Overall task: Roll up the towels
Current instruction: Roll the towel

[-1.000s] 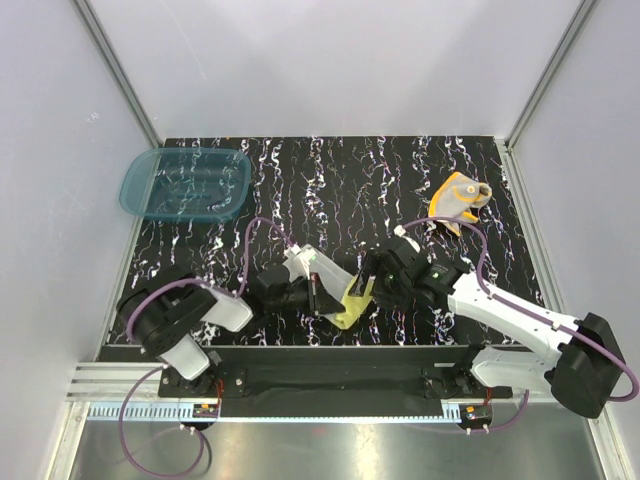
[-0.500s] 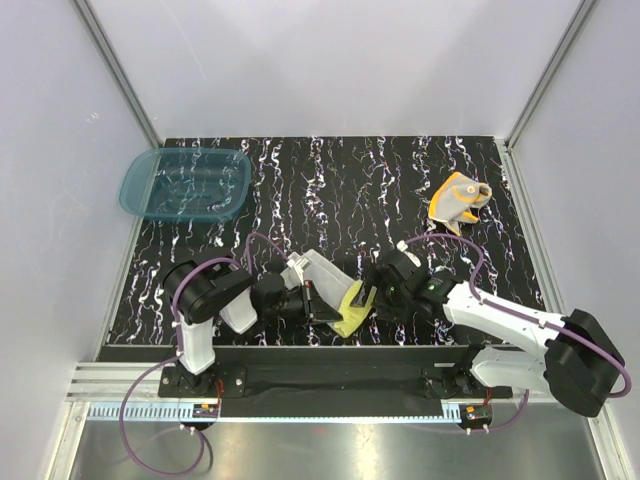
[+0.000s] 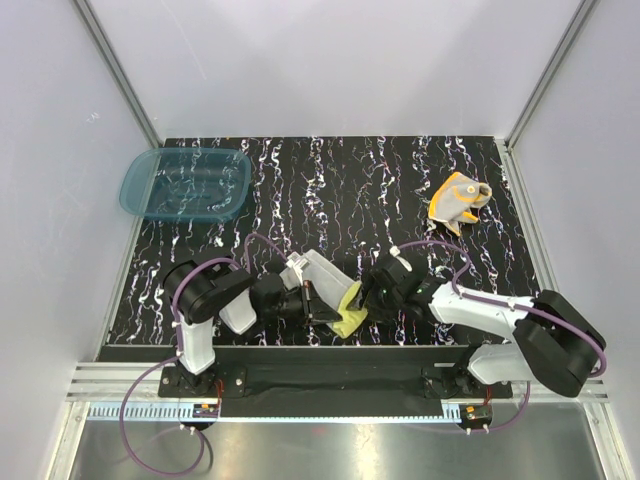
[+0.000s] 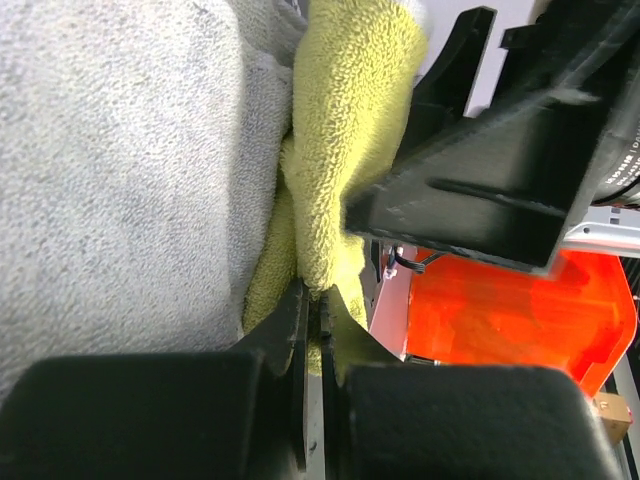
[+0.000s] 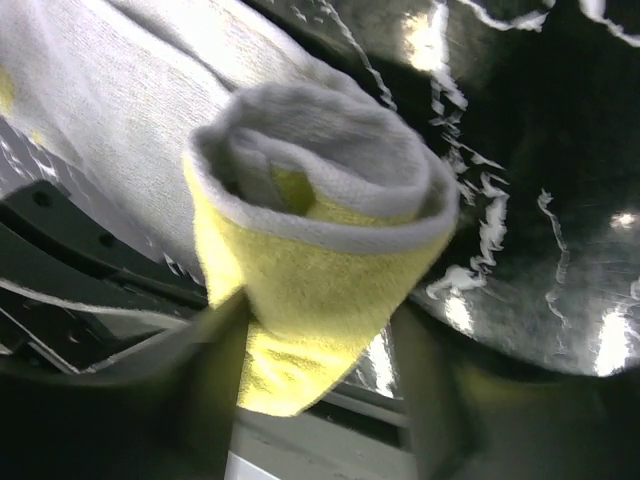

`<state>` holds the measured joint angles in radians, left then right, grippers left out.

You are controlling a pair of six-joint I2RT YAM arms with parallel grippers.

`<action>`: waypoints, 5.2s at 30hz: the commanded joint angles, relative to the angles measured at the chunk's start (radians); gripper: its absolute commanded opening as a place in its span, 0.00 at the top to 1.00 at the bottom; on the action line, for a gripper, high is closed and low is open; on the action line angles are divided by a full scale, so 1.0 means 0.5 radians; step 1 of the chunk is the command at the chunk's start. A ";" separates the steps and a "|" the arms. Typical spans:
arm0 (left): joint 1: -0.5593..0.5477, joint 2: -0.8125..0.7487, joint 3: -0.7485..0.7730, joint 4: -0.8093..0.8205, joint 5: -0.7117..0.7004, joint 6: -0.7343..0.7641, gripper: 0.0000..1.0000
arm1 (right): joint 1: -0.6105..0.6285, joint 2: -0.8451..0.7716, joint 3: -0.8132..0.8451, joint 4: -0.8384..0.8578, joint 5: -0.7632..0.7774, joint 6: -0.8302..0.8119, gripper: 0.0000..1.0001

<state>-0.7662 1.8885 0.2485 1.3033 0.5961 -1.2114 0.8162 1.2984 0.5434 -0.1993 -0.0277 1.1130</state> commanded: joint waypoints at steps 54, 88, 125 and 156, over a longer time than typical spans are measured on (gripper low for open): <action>-1.517 -0.596 0.905 -2.094 -2.603 2.003 1.00 | 0.000 0.306 0.650 -0.789 -0.135 -0.223 0.88; -0.674 -1.004 -0.144 -0.696 -1.398 0.558 1.00 | 0.000 -0.661 0.230 -0.397 0.062 -0.186 0.04; -0.388 -0.154 -0.390 0.722 -1.060 -0.154 1.00 | 0.003 0.137 -0.148 0.782 -0.138 -0.032 0.35; -0.890 -1.332 0.438 -2.127 -1.955 1.091 0.37 | 0.027 0.192 0.523 -0.629 0.077 -0.222 1.00</action>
<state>-1.1175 1.2533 0.3798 0.4763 -0.1410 -0.8459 0.8200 1.3640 0.7490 -0.3889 -0.0124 1.0397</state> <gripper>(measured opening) 0.620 0.106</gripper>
